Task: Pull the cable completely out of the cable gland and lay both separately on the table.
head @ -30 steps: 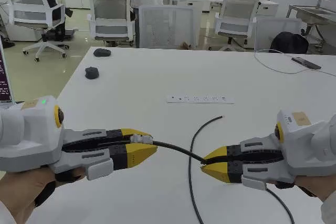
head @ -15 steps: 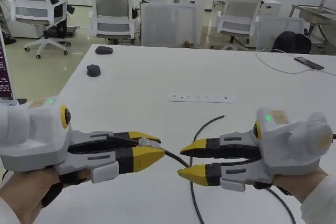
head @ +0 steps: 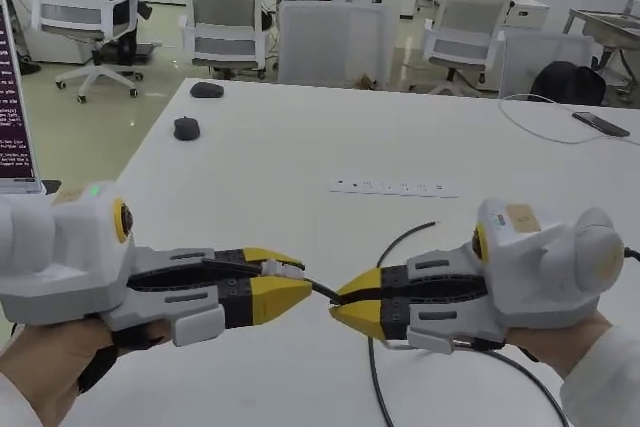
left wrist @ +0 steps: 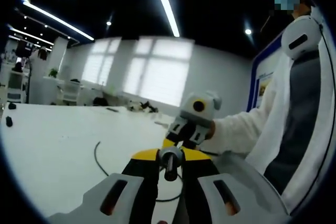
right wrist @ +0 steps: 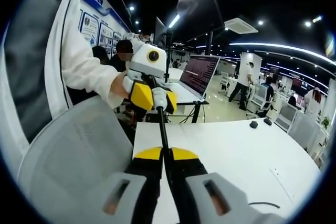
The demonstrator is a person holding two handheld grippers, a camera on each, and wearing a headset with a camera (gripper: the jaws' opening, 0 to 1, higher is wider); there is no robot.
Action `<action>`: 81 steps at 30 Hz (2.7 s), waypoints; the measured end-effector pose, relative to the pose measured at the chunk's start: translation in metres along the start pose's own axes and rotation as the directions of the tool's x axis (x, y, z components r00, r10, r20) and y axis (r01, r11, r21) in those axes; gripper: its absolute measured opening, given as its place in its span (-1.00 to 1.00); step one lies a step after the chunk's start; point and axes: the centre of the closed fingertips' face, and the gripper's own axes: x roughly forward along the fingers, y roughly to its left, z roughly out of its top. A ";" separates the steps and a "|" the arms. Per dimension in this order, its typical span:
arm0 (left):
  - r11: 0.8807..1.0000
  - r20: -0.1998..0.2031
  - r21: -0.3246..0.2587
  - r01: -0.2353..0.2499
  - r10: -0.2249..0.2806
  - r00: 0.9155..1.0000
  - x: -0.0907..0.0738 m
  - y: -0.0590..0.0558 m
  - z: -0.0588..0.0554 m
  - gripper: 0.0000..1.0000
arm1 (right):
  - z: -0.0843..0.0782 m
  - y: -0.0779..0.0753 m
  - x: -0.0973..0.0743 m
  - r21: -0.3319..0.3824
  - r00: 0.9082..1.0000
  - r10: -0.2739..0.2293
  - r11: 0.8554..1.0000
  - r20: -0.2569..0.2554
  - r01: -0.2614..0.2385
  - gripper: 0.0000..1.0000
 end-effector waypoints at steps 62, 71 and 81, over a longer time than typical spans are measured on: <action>0.975 -0.069 -0.021 -0.220 0.219 0.973 -0.012 0.116 -0.074 -0.66 | -0.238 -0.068 0.058 0.214 0.920 0.042 0.976 -0.389 0.046 -0.67; 0.970 -0.167 0.006 -0.242 0.240 0.956 0.007 0.146 -0.117 -0.65 | -0.216 -0.076 0.041 0.249 0.954 0.004 0.966 -0.299 0.074 -0.44; 0.940 -0.301 0.031 -0.338 0.332 0.894 0.014 0.180 -0.182 -0.65 | -0.193 -0.091 0.003 0.279 0.967 -0.118 0.944 -0.224 0.179 -0.47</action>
